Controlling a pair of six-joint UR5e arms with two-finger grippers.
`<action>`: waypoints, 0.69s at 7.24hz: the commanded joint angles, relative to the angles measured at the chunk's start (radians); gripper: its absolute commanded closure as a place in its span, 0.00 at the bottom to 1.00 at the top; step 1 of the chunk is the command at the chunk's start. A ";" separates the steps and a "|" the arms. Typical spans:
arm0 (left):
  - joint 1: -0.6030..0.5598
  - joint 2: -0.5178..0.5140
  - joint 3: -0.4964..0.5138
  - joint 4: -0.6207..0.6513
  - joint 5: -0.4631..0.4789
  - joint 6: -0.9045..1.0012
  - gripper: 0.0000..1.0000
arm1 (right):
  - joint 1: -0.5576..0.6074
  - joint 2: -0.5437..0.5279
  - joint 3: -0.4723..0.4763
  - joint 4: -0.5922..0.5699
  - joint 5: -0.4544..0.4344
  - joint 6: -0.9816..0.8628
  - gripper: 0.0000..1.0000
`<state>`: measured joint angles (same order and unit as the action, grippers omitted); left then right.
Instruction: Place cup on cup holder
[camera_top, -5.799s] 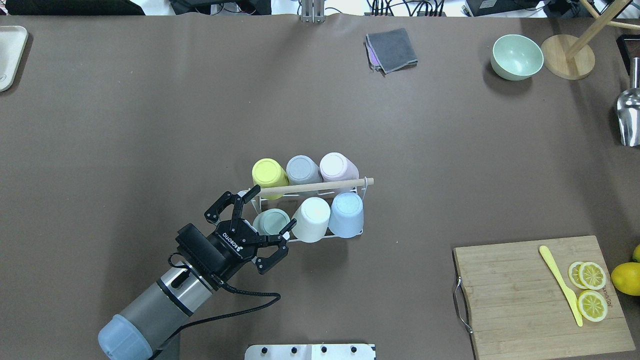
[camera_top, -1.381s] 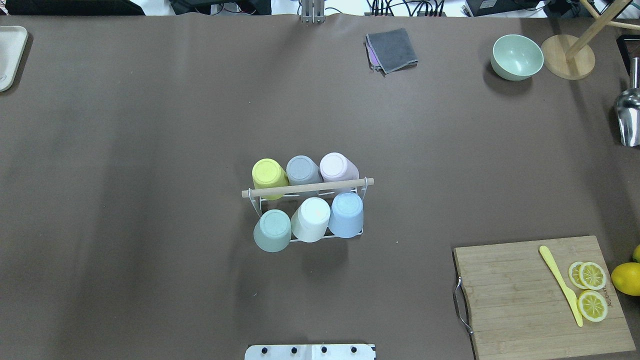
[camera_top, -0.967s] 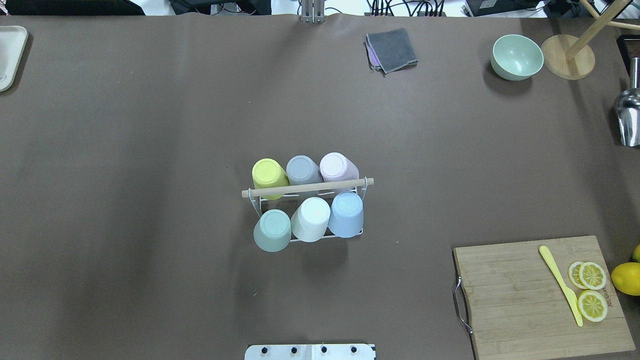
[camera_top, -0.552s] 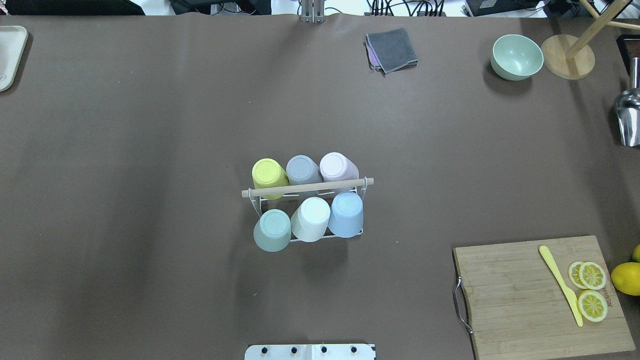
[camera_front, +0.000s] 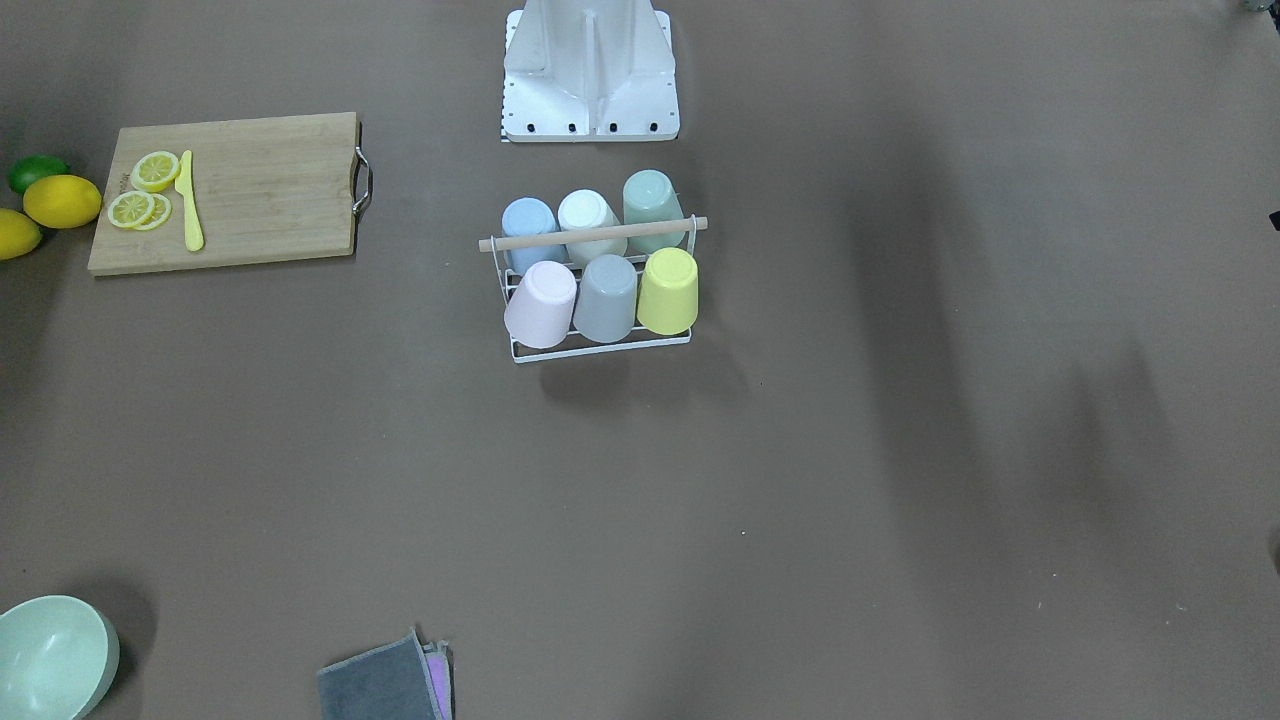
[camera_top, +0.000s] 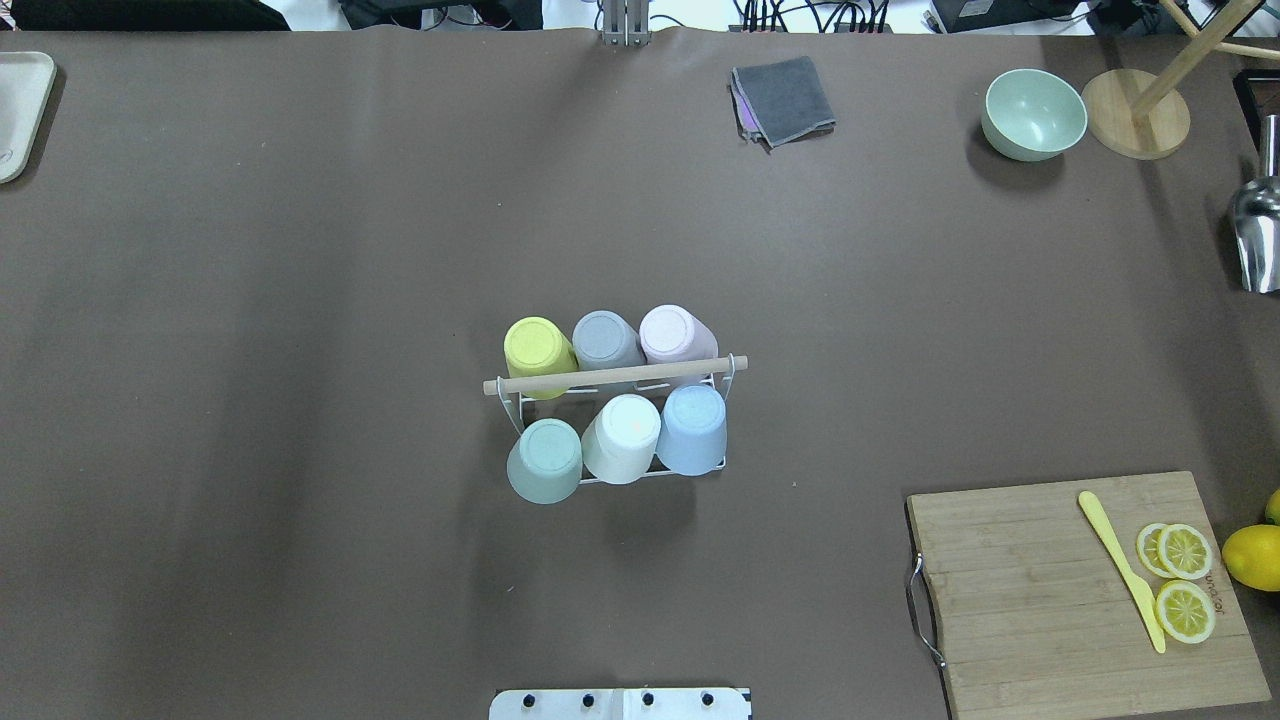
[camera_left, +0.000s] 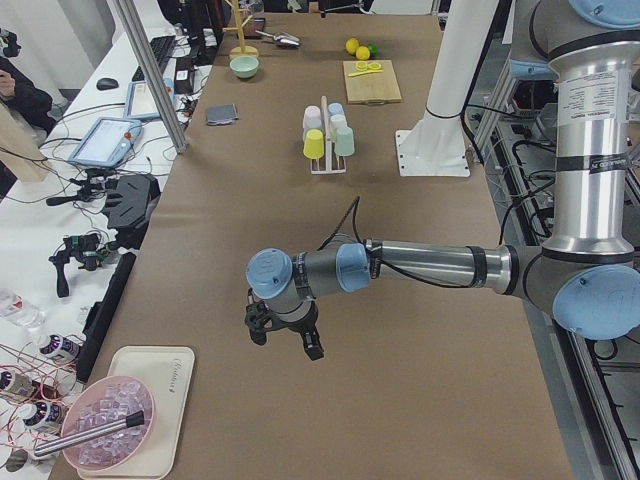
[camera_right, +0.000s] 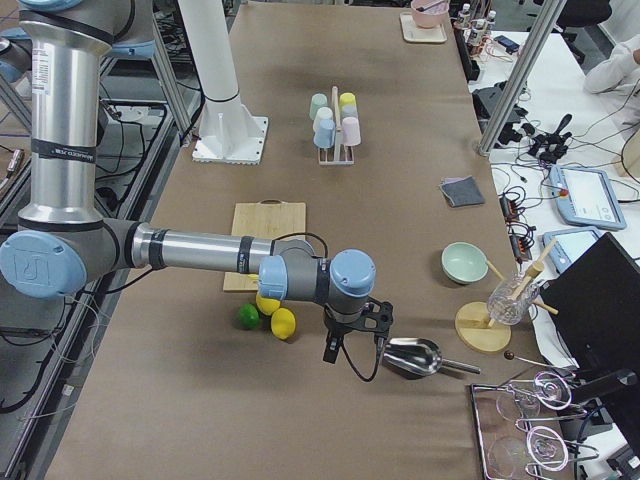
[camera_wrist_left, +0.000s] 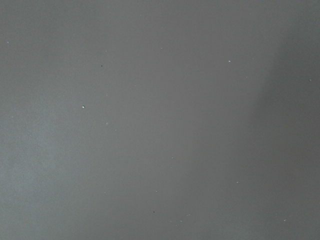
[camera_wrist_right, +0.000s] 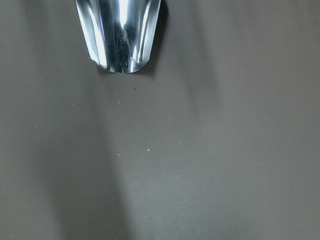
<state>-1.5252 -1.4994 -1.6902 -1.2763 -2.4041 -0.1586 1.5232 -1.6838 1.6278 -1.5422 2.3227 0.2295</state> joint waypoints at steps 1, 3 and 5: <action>-0.001 0.001 0.000 0.000 -0.001 0.002 0.02 | 0.000 0.001 0.009 0.001 0.007 0.002 0.00; -0.001 0.001 0.000 0.000 -0.001 0.002 0.02 | 0.000 0.006 0.007 0.001 0.009 0.002 0.00; -0.001 0.001 0.000 0.000 -0.001 0.002 0.02 | 0.000 0.006 -0.012 0.068 0.009 0.007 0.00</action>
<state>-1.5263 -1.4987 -1.6899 -1.2763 -2.4045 -0.1565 1.5232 -1.6781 1.6283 -1.5169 2.3308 0.2333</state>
